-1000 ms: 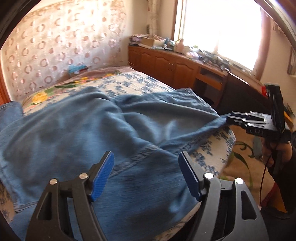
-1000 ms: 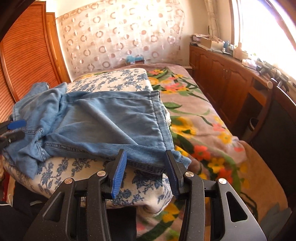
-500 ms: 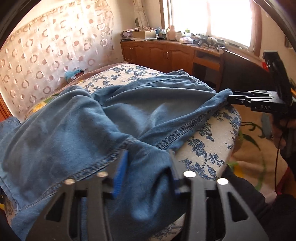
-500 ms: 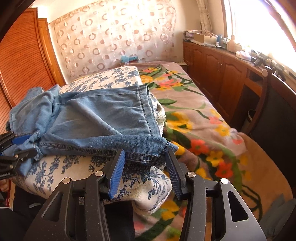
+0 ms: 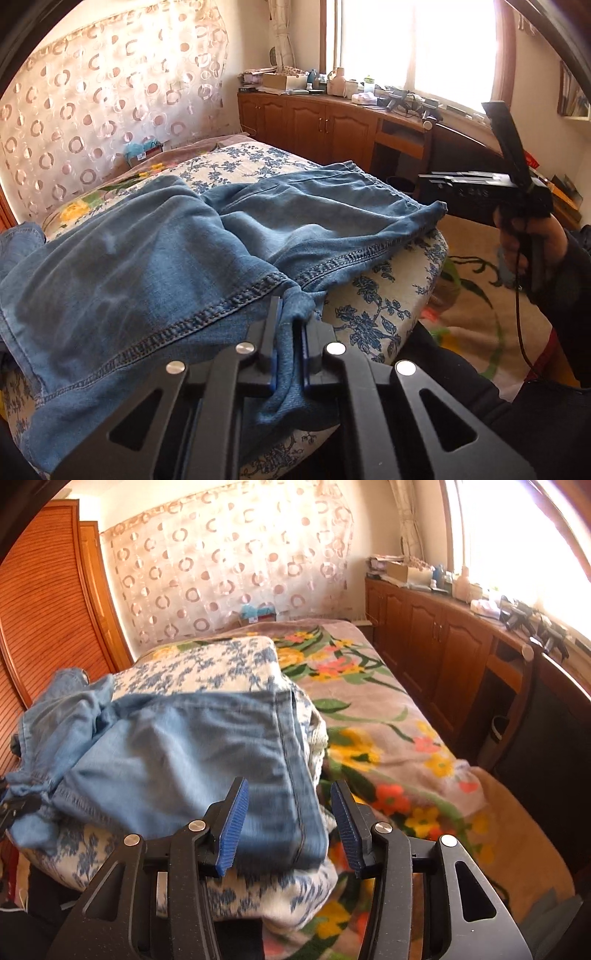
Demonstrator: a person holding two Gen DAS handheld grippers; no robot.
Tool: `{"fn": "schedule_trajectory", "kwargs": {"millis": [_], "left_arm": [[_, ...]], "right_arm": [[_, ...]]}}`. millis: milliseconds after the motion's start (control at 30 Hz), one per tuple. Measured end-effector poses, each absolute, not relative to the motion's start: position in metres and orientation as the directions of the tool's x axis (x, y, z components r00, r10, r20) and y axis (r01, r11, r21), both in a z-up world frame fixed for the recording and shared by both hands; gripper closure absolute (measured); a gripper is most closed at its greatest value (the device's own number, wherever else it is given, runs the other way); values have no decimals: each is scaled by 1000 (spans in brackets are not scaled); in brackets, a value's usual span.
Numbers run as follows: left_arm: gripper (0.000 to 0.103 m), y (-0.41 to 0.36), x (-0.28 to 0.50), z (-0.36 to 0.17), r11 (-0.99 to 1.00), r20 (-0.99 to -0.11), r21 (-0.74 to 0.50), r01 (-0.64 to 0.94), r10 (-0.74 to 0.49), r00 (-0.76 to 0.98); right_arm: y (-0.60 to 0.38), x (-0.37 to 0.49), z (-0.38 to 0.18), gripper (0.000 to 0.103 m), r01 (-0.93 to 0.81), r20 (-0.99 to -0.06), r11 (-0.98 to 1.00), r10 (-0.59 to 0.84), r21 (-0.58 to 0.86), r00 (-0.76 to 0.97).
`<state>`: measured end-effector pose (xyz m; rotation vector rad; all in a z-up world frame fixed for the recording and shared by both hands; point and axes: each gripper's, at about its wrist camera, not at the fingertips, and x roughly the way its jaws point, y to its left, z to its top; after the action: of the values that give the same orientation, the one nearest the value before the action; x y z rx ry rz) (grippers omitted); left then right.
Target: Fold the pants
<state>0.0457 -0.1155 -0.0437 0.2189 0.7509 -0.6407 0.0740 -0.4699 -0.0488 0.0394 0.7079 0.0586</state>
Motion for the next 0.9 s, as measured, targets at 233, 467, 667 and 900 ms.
{"fn": "schedule_trajectory", "kwargs": {"millis": [233, 467, 667, 900], "left_arm": [[96, -121, 52, -51, 797, -704, -53, 601, -457, 544], [68, -123, 57, -50, 791, -704, -84, 606, -477, 525], [47, -118, 58, -41, 798, -685, -101, 595, -489, 540], [34, -106, 62, -27, 823, -655, -106, 558, -480, 583]], "right_arm": [[-459, 93, -49, 56, -61, -670, 998, 68, 34, 739], [-461, 68, -59, 56, -45, -695, 997, 72, 56, 716], [-460, 54, -67, 56, -43, -714, 997, 72, 59, 697], [-465, 48, -77, 56, -12, -733, 997, 61, 72, 677]]}}
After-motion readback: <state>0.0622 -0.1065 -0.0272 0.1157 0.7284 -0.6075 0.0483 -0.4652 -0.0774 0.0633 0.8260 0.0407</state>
